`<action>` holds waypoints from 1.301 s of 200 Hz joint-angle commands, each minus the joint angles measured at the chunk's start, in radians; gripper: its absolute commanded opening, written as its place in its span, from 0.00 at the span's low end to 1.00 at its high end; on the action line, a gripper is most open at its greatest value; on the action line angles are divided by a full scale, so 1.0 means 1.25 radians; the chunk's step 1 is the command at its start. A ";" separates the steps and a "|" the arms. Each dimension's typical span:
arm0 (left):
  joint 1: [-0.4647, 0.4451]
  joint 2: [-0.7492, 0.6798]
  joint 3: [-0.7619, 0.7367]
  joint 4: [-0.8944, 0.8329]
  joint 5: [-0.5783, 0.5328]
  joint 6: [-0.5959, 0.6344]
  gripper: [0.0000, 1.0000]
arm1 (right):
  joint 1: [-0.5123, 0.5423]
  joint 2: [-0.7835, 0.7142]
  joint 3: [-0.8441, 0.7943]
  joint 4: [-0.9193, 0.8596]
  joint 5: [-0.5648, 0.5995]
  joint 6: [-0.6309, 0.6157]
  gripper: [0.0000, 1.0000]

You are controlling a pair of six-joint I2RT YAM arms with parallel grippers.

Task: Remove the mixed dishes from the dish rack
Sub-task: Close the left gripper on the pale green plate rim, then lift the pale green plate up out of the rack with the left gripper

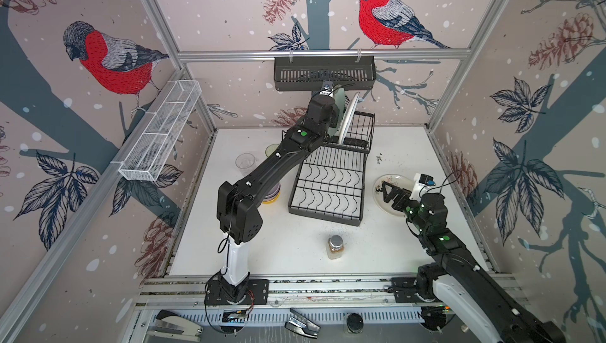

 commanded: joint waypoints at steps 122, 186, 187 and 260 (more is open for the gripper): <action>-0.004 -0.042 -0.026 0.145 -0.056 0.048 0.00 | -0.008 0.003 -0.001 0.006 0.001 0.010 1.00; -0.010 -0.068 -0.064 0.195 -0.077 0.070 0.00 | -0.011 0.002 -0.001 0.013 -0.013 0.002 1.00; -0.010 -0.068 -0.064 0.196 -0.078 0.070 0.00 | -0.011 0.002 0.000 0.013 -0.013 0.002 1.00; -0.014 -0.089 -0.092 0.247 -0.090 0.091 0.00 | -0.012 0.011 0.000 0.016 -0.013 0.000 1.00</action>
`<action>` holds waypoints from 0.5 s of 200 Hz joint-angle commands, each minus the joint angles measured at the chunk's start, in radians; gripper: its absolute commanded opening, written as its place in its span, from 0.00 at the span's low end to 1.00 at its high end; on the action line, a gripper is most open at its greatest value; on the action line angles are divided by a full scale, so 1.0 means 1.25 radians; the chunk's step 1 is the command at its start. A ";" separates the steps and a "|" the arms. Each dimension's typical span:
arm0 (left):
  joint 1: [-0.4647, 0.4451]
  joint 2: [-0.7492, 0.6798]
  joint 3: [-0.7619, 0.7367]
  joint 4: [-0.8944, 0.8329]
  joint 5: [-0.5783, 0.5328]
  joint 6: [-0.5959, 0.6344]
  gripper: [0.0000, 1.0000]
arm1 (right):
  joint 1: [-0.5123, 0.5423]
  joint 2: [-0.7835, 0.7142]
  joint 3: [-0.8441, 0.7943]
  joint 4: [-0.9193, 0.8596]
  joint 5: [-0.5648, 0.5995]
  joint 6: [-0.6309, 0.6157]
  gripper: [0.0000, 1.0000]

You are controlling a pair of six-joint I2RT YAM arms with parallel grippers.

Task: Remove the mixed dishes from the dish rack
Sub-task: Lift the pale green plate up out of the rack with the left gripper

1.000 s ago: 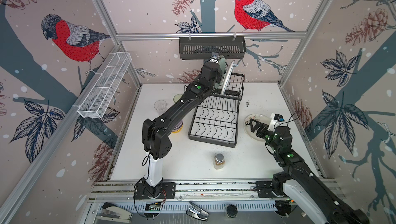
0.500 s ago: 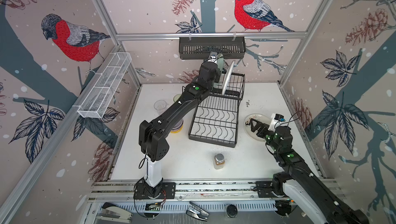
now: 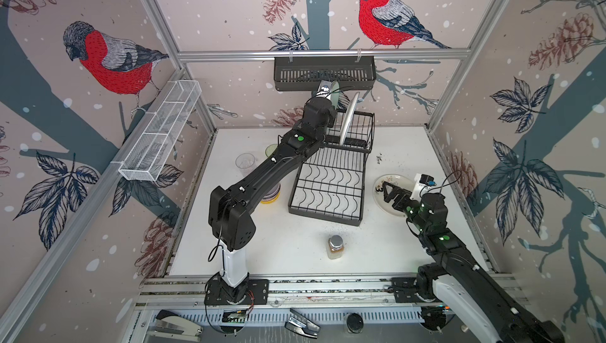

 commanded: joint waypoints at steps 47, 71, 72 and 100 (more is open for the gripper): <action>-0.003 -0.041 -0.018 0.171 -0.021 0.028 0.00 | -0.001 0.004 0.002 0.015 -0.006 -0.005 1.00; -0.005 -0.056 -0.030 0.176 -0.029 0.034 0.00 | -0.001 0.002 0.002 0.015 -0.008 -0.003 0.99; -0.005 -0.057 -0.031 0.177 -0.029 0.035 0.00 | -0.002 0.002 0.002 0.015 -0.008 -0.003 0.99; -0.005 -0.088 -0.066 0.197 -0.037 0.033 0.00 | -0.001 -0.002 0.002 0.014 -0.012 -0.003 0.99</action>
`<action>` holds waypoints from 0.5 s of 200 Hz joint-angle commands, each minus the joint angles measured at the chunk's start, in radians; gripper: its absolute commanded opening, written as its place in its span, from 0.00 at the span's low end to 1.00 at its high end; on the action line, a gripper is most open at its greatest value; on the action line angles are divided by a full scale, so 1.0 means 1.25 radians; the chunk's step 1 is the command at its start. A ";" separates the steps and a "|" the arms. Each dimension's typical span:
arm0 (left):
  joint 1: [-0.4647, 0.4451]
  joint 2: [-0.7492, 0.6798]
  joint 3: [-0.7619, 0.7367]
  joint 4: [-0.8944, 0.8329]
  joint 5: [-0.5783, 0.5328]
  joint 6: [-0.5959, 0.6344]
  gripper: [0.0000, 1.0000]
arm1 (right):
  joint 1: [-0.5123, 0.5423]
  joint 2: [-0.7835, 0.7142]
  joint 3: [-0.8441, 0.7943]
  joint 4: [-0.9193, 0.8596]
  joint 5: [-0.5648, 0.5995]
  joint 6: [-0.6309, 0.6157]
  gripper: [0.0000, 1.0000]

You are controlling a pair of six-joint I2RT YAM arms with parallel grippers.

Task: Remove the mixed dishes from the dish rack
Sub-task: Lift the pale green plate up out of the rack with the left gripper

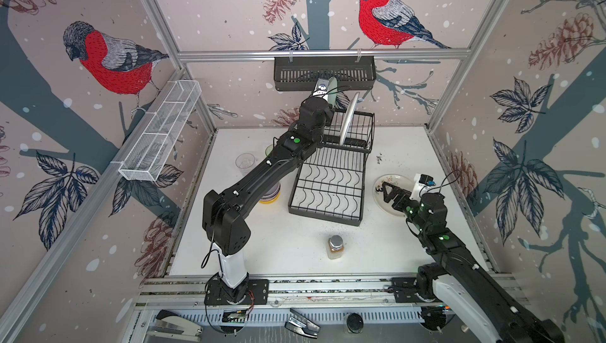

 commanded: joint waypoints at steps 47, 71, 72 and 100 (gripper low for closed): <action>-0.004 -0.093 -0.092 0.173 -0.034 -0.017 0.00 | -0.001 -0.013 0.009 0.009 -0.021 -0.001 1.00; -0.004 -0.121 -0.119 0.173 -0.040 -0.031 0.00 | -0.001 -0.016 0.013 0.008 -0.028 -0.002 0.99; -0.004 -0.122 -0.120 0.173 -0.039 -0.032 0.00 | -0.002 -0.017 0.013 0.008 -0.028 -0.002 1.00; -0.004 -0.165 -0.167 0.177 -0.040 -0.056 0.00 | -0.001 -0.021 0.022 0.000 -0.033 -0.006 0.99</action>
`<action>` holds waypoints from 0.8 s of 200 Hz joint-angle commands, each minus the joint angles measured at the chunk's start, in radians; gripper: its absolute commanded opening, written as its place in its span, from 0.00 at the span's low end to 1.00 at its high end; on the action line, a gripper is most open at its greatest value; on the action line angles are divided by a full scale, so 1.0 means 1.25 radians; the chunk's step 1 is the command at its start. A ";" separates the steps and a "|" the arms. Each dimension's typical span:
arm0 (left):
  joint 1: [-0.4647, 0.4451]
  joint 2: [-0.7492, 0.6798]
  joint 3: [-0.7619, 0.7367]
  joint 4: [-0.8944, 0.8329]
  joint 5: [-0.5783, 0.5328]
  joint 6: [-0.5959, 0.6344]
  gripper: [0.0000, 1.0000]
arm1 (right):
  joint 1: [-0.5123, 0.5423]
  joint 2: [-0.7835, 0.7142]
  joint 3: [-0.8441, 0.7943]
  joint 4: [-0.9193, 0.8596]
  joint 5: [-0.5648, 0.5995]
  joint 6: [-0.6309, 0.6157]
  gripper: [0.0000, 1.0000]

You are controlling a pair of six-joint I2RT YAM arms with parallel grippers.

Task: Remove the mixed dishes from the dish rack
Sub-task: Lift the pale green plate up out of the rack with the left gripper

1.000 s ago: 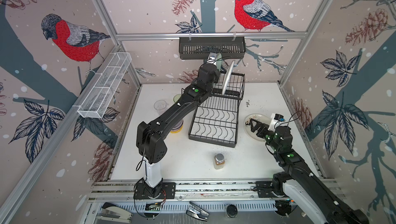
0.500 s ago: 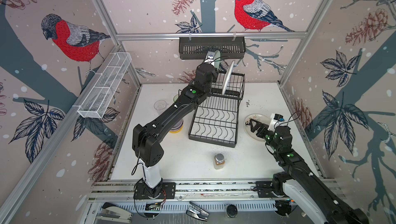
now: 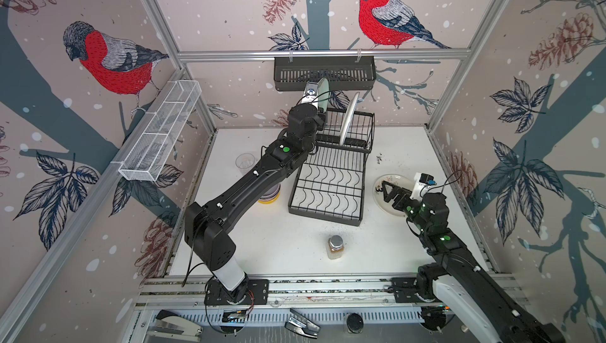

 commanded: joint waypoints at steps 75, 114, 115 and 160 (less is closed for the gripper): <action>-0.003 -0.121 -0.117 0.122 -0.009 -0.099 0.00 | -0.001 -0.031 0.030 -0.045 -0.037 -0.006 0.99; -0.003 -0.199 -0.188 0.101 -0.027 -0.134 0.00 | -0.001 -0.052 0.030 -0.057 -0.065 -0.001 1.00; -0.003 -0.201 -0.190 0.101 -0.026 -0.135 0.00 | -0.002 -0.052 0.030 -0.058 -0.066 -0.001 1.00; -0.003 -0.316 -0.289 0.050 -0.034 -0.200 0.00 | -0.001 -0.061 0.035 -0.066 -0.096 -0.005 1.00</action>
